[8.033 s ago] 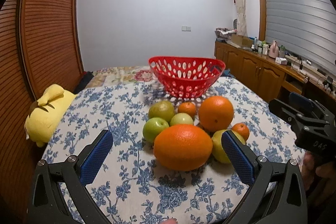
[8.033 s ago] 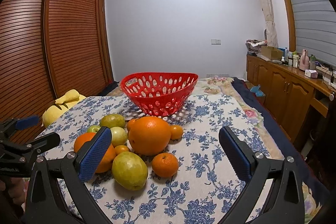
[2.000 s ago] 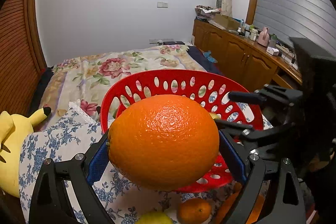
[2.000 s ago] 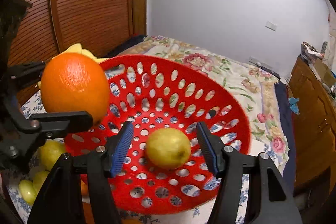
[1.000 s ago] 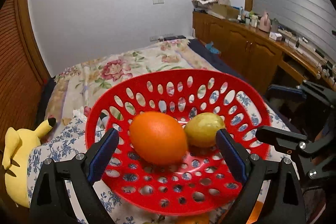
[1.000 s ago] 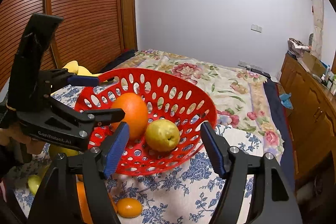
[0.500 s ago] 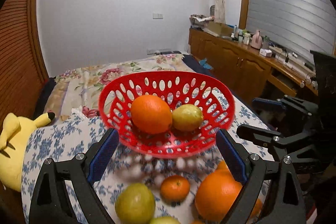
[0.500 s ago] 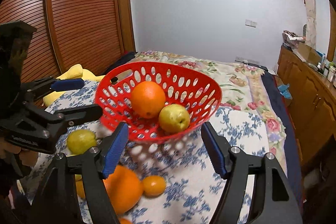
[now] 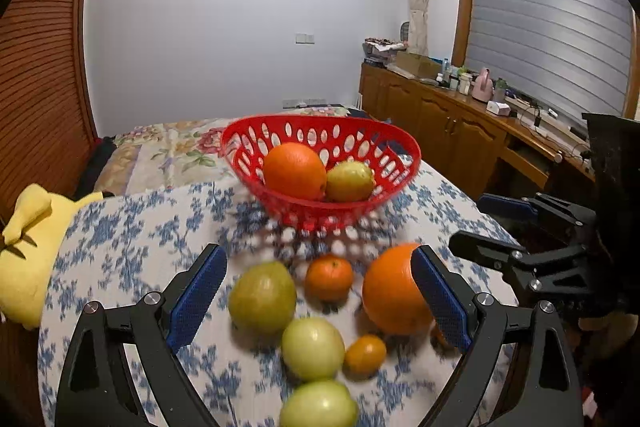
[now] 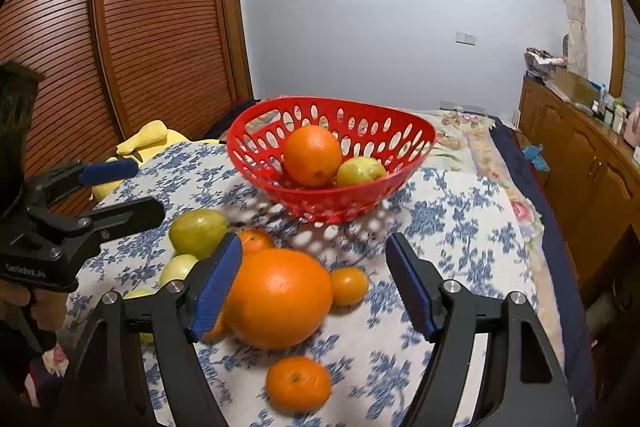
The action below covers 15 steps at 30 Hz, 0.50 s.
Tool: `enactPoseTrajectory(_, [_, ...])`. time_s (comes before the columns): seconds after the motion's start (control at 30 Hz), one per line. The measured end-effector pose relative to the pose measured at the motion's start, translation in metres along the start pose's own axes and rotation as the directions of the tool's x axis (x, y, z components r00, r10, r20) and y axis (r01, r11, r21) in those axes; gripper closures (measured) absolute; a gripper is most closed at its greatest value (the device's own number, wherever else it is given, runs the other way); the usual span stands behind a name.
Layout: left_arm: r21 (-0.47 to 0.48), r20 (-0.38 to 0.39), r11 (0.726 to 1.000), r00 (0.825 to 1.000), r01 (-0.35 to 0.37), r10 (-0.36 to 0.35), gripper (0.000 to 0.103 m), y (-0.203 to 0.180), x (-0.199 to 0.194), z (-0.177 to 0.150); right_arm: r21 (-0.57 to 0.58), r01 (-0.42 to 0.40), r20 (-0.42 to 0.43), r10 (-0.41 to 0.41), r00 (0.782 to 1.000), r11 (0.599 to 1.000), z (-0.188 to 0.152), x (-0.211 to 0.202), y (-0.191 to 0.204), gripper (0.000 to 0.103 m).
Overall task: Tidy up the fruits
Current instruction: 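Withdraw both open tools from the basket back toward the loose fruit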
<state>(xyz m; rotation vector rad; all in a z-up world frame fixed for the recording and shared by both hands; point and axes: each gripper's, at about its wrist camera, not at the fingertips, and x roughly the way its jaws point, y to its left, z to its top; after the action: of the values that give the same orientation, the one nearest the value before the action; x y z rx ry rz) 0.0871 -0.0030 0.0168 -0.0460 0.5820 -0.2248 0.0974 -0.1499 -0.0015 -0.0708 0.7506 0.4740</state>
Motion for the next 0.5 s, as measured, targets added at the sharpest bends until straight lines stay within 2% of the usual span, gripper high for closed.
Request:
enactPoseTrajectory(0.23, [-0.022,-0.029,1.000,0.999,-0.017,0.016,0.008,0.003,-0.009,-0.031,0.024,-0.004,-0.065,0.006,0.998,1.000,-0.031,0.013,0.001,0.028])
enactPoseTrajectory(0.5, [-0.042,-0.079,0.999,0.997,-0.006,0.003,0.008,0.003,0.004,-0.055,0.046,-0.028,-0.090,0.032,0.995,0.999,-0.056,0.011,0.002,0.028])
